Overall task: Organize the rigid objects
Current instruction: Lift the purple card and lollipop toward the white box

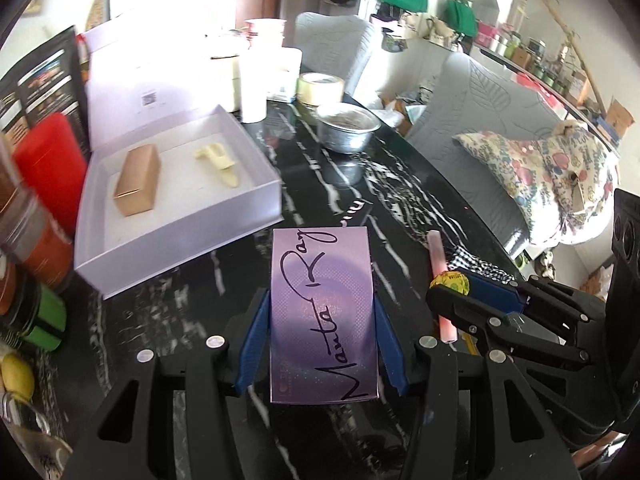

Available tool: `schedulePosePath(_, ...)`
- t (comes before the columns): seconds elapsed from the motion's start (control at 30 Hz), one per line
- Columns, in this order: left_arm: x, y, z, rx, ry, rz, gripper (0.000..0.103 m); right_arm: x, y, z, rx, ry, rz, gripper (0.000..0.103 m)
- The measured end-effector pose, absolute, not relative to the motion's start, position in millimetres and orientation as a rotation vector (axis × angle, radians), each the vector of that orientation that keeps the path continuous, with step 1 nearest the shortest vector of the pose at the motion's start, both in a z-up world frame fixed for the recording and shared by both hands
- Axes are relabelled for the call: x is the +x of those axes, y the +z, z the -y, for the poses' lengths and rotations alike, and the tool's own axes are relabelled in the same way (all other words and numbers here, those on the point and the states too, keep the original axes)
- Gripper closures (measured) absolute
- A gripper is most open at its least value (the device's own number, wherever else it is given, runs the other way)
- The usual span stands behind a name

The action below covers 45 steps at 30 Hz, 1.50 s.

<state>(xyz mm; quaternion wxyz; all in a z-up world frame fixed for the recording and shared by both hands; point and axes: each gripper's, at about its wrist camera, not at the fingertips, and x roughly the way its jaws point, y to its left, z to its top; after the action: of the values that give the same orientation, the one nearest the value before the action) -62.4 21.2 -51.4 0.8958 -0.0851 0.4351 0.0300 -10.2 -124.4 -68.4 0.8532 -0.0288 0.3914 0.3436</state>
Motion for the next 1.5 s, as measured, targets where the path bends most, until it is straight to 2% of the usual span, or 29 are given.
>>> schedulePosePath(0.87, -144, -38, -84, -0.286, 0.303, -0.825, 0.052, -64, -57, 48, -0.186, 0.995, -0.774, 0.079)
schedulePosePath(1.5, -119, -12, -118, -0.264, 0.291, -0.766, 0.052, -51, -27, 6, -0.232, 1.018, -0.702, 0.079)
